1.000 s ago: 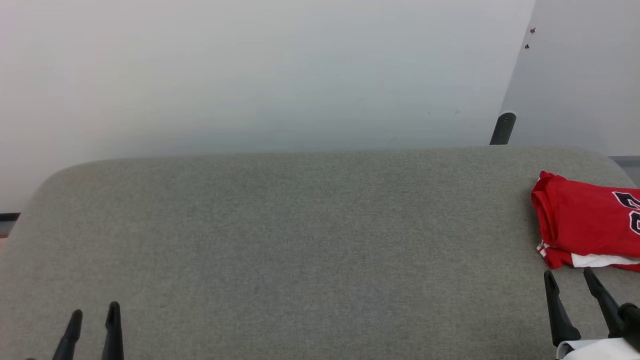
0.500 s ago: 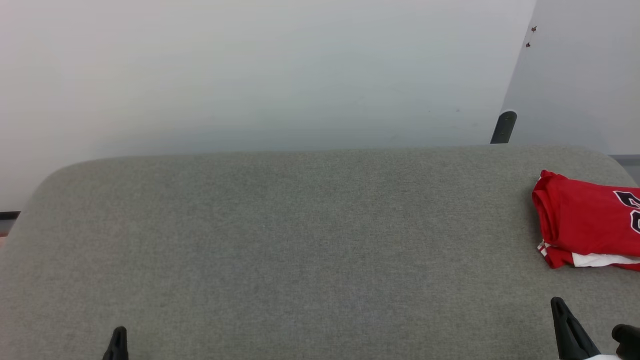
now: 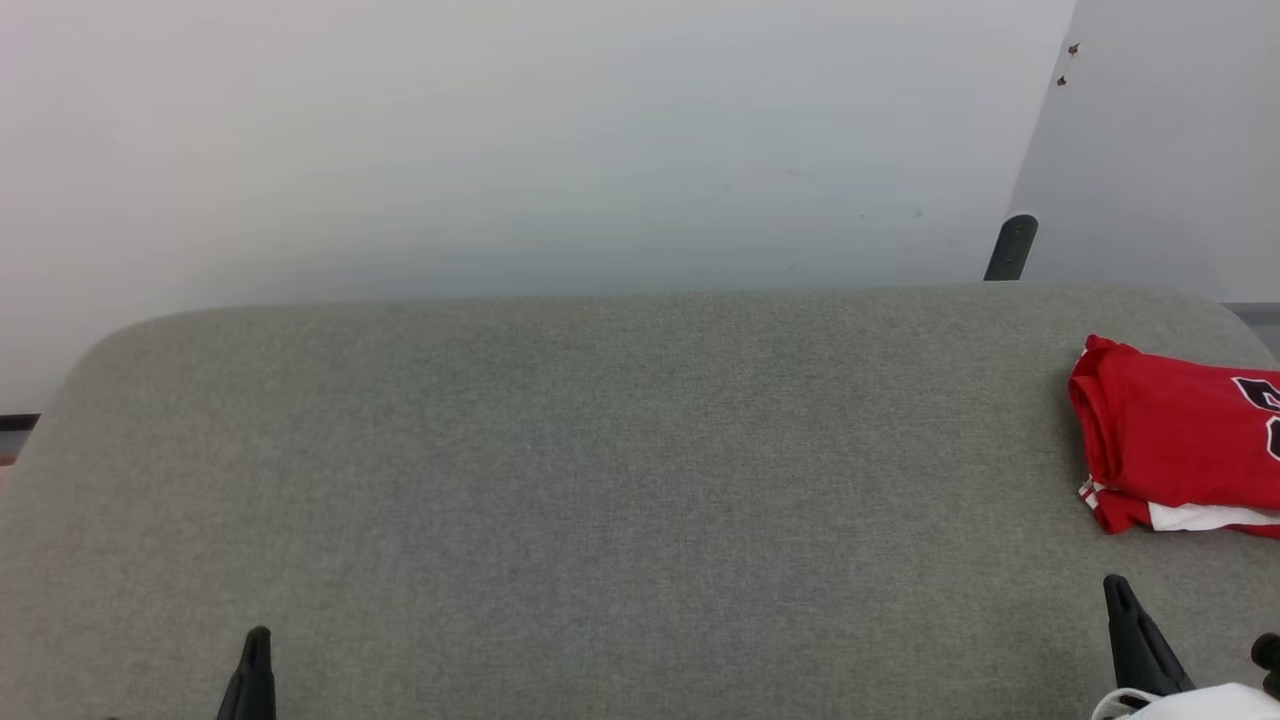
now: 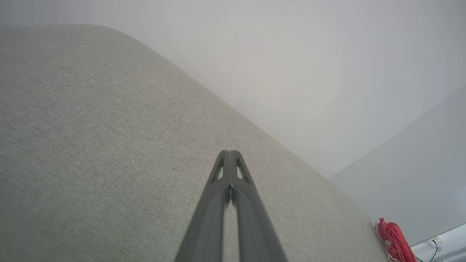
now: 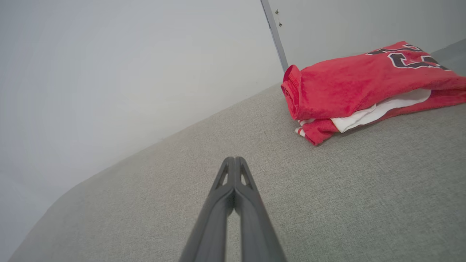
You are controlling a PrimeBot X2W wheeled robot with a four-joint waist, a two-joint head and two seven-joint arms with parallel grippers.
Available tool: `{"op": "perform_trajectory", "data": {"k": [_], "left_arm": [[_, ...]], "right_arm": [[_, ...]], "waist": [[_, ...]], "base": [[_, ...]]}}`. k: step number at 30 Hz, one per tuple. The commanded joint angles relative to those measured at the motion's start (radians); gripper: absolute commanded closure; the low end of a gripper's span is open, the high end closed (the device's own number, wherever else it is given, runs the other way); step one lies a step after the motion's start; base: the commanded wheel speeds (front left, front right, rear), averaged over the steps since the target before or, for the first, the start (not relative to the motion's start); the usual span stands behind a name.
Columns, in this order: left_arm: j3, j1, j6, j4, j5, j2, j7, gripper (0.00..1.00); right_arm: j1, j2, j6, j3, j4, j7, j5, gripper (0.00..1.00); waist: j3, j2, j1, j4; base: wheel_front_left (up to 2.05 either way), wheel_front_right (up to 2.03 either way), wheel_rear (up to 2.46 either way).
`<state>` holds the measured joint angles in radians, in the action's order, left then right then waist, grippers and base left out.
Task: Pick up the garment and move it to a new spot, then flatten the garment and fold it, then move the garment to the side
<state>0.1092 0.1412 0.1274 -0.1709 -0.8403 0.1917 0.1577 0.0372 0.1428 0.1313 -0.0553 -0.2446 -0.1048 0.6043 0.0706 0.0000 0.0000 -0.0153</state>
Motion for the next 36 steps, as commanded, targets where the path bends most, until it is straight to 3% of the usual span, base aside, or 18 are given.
{"op": "perform_trajectory", "data": {"k": [1,36], "left_arm": [[0.006,-0.027,0.001,0.011,-0.027,0.004,-0.006,1.0],[0.006,-0.132,0.003,-0.027,-0.366,-0.062,-0.128,1.0]], "right_arm": [[-0.032,0.001,0.0,-0.006,0.015,0.004,0.034,1.0],[-0.088,-0.041,0.0,-0.031,0.01,0.103,0.477,1.0]], "waist": [[-0.001,0.0,0.0,0.0],[-0.026,0.0,0.0,0.005]], "base": [[0.0,0.0,0.0],[0.0,0.0,0.0]]}}
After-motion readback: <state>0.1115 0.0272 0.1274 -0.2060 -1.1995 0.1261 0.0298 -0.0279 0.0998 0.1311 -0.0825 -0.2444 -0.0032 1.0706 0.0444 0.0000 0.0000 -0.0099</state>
